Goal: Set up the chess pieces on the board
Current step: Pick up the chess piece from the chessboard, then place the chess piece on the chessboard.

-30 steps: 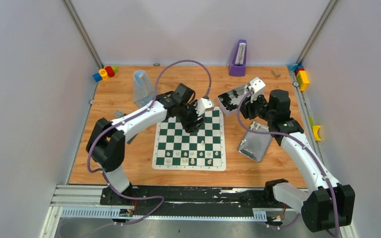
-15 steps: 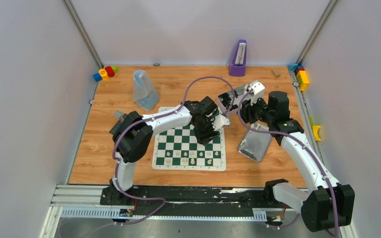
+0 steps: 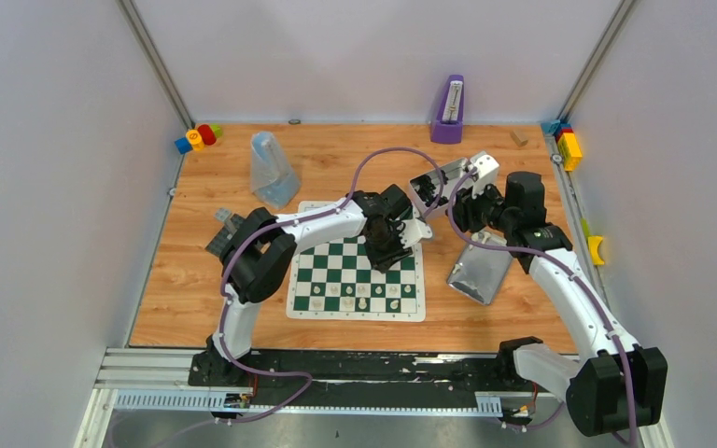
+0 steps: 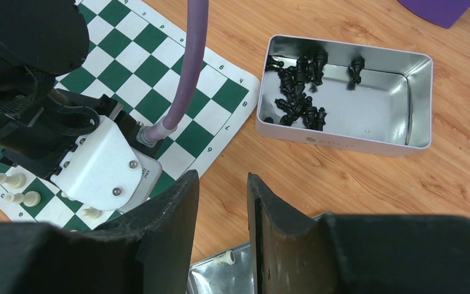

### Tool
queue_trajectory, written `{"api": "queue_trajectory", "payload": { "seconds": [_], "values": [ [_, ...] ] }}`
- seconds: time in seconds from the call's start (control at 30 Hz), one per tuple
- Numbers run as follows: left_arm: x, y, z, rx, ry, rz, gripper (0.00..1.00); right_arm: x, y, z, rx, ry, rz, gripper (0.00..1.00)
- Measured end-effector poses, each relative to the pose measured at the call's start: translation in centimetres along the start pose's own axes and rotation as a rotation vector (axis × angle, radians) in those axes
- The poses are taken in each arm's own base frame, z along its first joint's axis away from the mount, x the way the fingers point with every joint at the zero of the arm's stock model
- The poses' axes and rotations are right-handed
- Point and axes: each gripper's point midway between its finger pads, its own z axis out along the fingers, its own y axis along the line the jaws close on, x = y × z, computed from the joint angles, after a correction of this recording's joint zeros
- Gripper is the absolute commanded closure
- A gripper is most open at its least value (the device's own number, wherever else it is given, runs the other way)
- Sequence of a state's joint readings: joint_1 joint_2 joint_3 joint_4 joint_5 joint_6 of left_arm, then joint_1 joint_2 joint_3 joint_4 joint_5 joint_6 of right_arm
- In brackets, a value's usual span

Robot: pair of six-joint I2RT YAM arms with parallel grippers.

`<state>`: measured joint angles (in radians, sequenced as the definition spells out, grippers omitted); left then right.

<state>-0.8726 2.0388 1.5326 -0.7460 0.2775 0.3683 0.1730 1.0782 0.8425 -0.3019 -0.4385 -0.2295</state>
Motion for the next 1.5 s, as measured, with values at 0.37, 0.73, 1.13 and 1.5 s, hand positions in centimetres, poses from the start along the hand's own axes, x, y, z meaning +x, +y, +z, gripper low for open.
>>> {"api": "queue_trajectory", "payload": {
  "seconds": [0.37, 0.73, 1.13, 1.5],
  "values": [
    [0.0, -0.2, 0.0, 0.009, 0.013, -0.001, 0.71, 0.0, -0.2, -0.1, 0.001, -0.001, 0.005, 0.65],
    [0.4, -0.4, -0.5, 0.011, 0.029, 0.0, 0.84, 0.2, -1.2, -0.3, 0.028, -0.001, 0.018, 0.65],
    [3.6, -1.1, -9.7, -0.077, -0.071, 0.02, 0.84, 0.0, -3.3, -1.5, 0.094, -0.02, 0.039, 0.65],
    [15.2, -4.8, -13.2, -0.13, 0.01, 0.032, 0.83, 0.2, -3.4, -1.3, 0.094, -0.011, 0.044, 0.65]
  ]
}}
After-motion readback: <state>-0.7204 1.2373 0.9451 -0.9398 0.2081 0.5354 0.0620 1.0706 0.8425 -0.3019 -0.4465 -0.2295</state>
